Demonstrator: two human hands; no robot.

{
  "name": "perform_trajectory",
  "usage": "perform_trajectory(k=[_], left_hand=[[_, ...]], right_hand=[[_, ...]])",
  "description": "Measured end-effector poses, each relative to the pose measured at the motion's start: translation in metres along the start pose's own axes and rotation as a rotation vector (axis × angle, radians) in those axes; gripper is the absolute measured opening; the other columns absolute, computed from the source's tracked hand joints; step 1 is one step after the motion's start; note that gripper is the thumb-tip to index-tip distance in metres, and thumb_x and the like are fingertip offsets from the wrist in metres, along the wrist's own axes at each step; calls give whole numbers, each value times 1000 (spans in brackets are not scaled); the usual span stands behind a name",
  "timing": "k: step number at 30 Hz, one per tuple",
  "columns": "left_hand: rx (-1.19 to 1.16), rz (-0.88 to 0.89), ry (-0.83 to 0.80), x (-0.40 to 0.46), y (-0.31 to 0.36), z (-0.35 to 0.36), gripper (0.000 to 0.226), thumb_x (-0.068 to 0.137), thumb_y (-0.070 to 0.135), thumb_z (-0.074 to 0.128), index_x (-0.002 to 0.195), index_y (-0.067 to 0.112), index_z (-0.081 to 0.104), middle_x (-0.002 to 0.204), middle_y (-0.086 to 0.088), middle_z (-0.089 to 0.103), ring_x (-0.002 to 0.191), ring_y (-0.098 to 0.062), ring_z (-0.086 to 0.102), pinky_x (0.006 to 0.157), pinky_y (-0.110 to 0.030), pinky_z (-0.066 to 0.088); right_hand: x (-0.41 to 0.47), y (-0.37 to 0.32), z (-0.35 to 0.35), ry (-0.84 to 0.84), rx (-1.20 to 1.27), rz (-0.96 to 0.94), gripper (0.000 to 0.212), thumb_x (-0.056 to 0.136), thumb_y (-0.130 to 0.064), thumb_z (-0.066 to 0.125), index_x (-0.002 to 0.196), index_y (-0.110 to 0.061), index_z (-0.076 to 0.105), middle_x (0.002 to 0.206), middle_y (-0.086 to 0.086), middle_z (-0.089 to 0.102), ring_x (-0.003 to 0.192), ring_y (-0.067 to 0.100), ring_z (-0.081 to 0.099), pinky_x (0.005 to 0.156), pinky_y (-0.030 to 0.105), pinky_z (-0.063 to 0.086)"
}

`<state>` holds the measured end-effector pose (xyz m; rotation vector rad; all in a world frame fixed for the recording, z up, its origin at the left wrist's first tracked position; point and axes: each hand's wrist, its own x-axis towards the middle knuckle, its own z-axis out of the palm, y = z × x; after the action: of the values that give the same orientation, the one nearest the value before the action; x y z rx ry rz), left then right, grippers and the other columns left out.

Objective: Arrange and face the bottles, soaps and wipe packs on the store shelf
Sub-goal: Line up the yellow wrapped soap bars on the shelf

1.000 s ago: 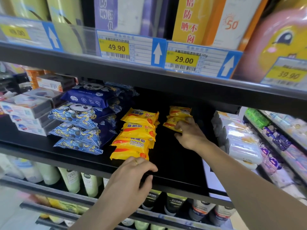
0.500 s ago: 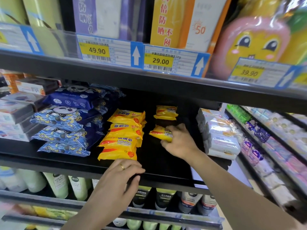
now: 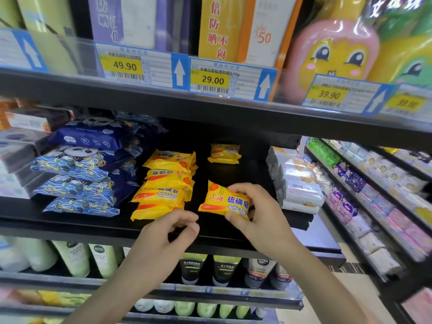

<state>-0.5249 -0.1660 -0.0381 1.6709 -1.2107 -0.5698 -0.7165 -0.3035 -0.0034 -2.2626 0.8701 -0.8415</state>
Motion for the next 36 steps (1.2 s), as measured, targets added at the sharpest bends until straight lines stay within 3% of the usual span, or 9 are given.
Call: perform_trajectory(k=[4,8,13,17,20,23,26,29,36], left_hand=[[-313,-154,-119,2,24,-1,55,74,72,70,116,36,69,109,20,75,104,3,69,95,-27,51],[-376,-182,-131,-1,40,0,49,76,53,73,113,21,70,99,2,80,93,-13,76,87,-35,61],[-406,-230,-150,-5,41,-2,20,91,27,71,106,14,72,95,-1,80,91,-15,77,88,-38,63],[-404,-191,-159,-10,38,-7,30,87,31,73,107,9,72,97,-7,80,93,-22,77,93,-43,59],[-390,-161,-137,-15,35,-9,20,91,25,71,90,6,69,77,4,77,72,-8,72,75,-24,55],[-364,-133,-137,-18,34,-10,29,97,10,65,70,19,58,53,18,60,52,5,58,58,-6,44],[-364,-96,-171,-18,35,-17,18,95,11,66,79,18,67,71,9,75,69,-1,72,65,-8,50],[-392,-94,-198,-17,32,-25,5,94,16,67,95,16,73,92,0,80,89,-12,77,76,-16,56],[-407,-113,-220,-11,27,-31,31,86,29,70,113,14,71,110,-2,79,103,-18,75,92,-29,60]], right_hand=[[-30,-17,2,-24,17,-102,54,88,-18,80,131,-40,55,124,-17,54,113,6,57,85,14,48],[-43,-24,4,-14,0,-147,57,88,-15,79,132,-43,55,129,-22,50,121,10,54,91,17,47],[-55,-30,11,-27,72,-130,63,88,-11,79,133,-47,55,134,-24,47,123,13,53,89,24,53],[-67,-36,20,0,201,-58,75,87,-9,80,141,-48,47,142,-20,40,124,10,54,88,24,56],[-73,-39,21,15,302,78,78,86,-26,82,146,-51,38,140,-21,45,120,6,58,91,24,55],[-71,-43,21,32,561,287,67,80,-44,75,141,-45,48,128,-19,64,111,9,68,89,32,59],[-66,-44,23,14,741,397,51,82,-35,72,131,-29,61,106,0,78,103,17,75,84,34,62],[-62,-47,26,-32,742,394,32,90,-25,69,122,-20,69,105,2,79,101,18,75,81,29,61],[-53,-52,27,8,721,378,22,93,-14,70,115,-17,72,104,2,79,98,20,76,83,33,62]])
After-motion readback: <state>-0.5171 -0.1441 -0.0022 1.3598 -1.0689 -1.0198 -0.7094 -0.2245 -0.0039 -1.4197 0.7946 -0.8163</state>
